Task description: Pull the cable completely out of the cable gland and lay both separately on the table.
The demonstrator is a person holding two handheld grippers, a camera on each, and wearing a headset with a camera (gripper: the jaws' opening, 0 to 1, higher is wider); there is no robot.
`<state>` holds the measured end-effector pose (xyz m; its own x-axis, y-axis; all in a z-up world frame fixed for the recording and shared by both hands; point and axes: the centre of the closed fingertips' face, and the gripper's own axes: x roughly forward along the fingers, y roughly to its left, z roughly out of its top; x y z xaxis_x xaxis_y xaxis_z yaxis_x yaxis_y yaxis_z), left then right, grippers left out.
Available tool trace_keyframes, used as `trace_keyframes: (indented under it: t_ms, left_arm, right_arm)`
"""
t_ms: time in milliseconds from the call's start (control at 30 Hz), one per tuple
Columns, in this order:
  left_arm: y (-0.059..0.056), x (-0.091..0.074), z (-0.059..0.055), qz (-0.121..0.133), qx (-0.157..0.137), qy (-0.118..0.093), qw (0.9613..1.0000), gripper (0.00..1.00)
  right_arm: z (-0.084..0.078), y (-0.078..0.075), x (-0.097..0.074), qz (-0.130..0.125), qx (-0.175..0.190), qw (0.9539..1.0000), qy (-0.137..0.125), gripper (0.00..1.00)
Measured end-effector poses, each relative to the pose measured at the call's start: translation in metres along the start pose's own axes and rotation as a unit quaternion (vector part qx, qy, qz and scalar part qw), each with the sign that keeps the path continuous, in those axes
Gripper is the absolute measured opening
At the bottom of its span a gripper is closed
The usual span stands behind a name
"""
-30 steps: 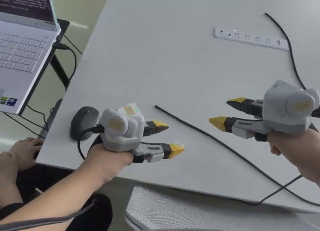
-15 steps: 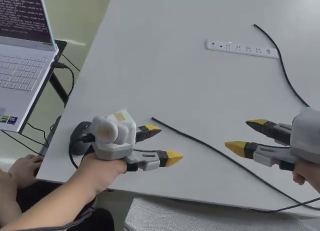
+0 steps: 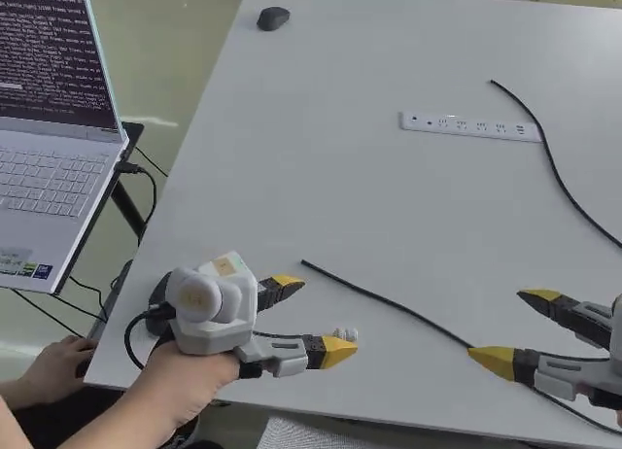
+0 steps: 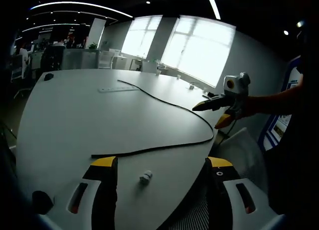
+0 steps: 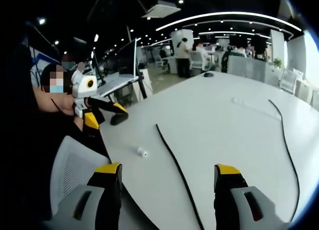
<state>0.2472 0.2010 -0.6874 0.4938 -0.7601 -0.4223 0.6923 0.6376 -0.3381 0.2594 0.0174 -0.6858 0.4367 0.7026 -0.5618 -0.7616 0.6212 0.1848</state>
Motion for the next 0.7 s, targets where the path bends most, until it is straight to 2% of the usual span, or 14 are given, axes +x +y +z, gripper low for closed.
trace_keyframes:
  t_ms: [233, 300, 433, 600, 700]
  left_arm:
    - [-0.003, -0.002, -0.004, 0.003, 0.002, 0.007, 1.0000, 0.81]
    - [0.000, -0.002, -0.006, 0.013, 0.007, 0.009, 0.9998, 0.87]
    - [0.000, -0.002, -0.010, 0.013, 0.001, 0.015, 0.9998, 0.88]
    - [0.000, -0.003, -0.010, 0.018, -0.001, 0.014, 0.9998, 0.93]
    - [0.001, -0.002, -0.013, 0.020, -0.003, 0.020, 0.9996, 0.97]
  right_arm:
    - [-0.013, 0.001, -0.004, 0.002, 0.000, 1.0000, 0.005, 0.88]
    - [-0.016, 0.000, -0.005, 0.003, 0.000, 1.0000, 0.007, 0.89]
    - [-0.020, -0.003, -0.006, 0.007, 0.006, 0.9999, 0.010, 0.99]
    - [-0.026, -0.001, -0.005, 0.010, -0.007, 0.9996, 0.024, 0.99]
    - [-0.027, -0.003, -0.005, 0.011, -0.006, 0.9996, 0.026, 0.99]
